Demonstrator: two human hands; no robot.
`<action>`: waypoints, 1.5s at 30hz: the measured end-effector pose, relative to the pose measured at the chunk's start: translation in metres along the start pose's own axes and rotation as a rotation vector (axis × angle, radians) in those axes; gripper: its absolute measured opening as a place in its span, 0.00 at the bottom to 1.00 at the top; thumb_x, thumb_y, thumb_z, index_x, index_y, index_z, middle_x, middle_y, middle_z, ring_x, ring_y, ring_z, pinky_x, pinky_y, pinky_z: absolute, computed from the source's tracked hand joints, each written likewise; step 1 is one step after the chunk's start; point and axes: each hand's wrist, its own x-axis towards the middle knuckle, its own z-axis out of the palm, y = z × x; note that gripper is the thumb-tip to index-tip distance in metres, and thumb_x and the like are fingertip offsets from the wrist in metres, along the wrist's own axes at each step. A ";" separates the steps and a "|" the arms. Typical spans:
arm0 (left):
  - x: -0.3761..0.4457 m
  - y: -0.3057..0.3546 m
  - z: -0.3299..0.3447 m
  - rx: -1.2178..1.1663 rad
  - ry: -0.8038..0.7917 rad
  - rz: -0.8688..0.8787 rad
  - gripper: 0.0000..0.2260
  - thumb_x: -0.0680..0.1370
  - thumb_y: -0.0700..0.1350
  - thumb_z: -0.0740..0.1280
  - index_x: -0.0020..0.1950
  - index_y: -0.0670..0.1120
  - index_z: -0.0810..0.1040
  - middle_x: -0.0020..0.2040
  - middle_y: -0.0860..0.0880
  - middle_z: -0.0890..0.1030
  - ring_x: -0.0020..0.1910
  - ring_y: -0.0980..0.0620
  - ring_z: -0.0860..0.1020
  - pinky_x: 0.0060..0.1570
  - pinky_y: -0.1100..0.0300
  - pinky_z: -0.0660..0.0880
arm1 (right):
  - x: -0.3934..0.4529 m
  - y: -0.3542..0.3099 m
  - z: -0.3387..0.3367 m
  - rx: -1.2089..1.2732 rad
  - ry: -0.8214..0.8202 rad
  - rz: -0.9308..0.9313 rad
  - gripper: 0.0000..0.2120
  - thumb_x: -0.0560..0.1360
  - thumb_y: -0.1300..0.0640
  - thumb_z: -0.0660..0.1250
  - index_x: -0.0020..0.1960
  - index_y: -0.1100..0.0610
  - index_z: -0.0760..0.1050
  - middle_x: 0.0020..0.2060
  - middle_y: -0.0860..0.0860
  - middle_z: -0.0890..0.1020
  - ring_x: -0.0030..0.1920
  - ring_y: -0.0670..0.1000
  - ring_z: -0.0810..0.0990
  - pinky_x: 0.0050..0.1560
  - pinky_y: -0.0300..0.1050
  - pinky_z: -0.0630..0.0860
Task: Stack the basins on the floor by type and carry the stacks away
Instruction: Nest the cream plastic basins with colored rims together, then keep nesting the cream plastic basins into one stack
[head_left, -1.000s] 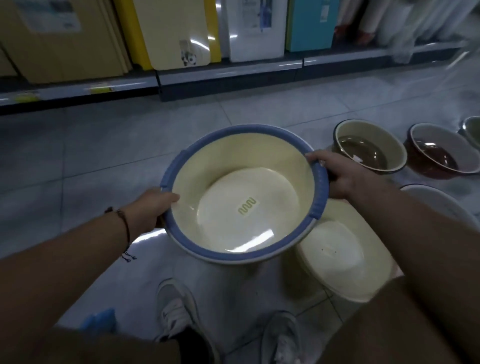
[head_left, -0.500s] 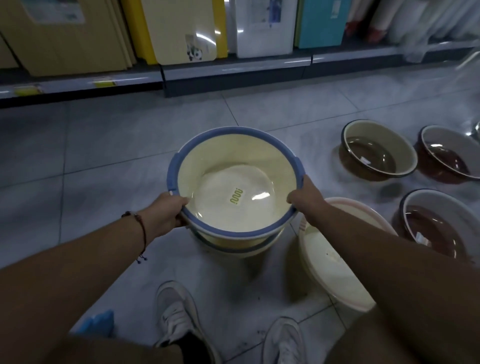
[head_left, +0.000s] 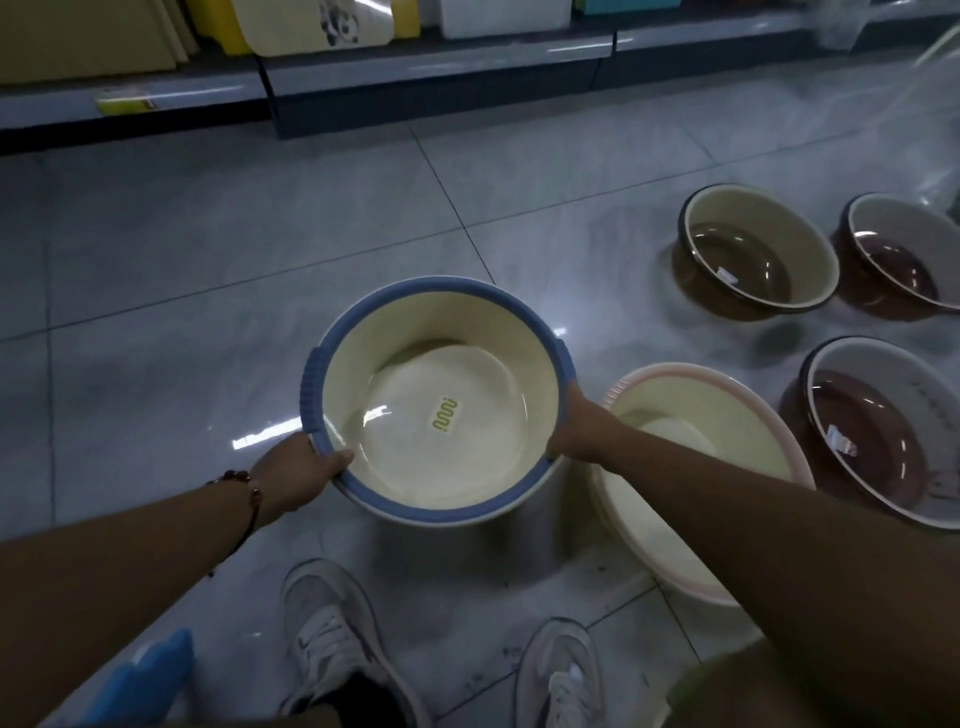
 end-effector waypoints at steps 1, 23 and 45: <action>0.001 0.000 0.004 0.033 0.000 0.003 0.11 0.81 0.50 0.67 0.45 0.43 0.73 0.34 0.48 0.72 0.31 0.53 0.69 0.29 0.60 0.67 | -0.001 0.002 0.000 -0.013 -0.044 0.008 0.59 0.54 0.56 0.77 0.77 0.52 0.48 0.60 0.55 0.74 0.62 0.57 0.74 0.61 0.57 0.76; -0.023 0.117 0.042 1.191 0.080 0.698 0.34 0.80 0.63 0.57 0.81 0.52 0.48 0.79 0.42 0.56 0.74 0.42 0.64 0.70 0.46 0.65 | -0.081 0.017 -0.026 -0.807 0.127 -0.209 0.38 0.79 0.49 0.62 0.81 0.55 0.45 0.79 0.57 0.51 0.77 0.63 0.54 0.73 0.60 0.60; -0.065 0.184 0.107 1.183 0.017 0.939 0.33 0.82 0.61 0.55 0.81 0.50 0.46 0.81 0.40 0.50 0.78 0.38 0.55 0.75 0.40 0.58 | -0.115 0.091 0.019 1.174 0.277 0.692 0.24 0.77 0.52 0.67 0.70 0.60 0.68 0.67 0.57 0.72 0.66 0.62 0.72 0.64 0.56 0.72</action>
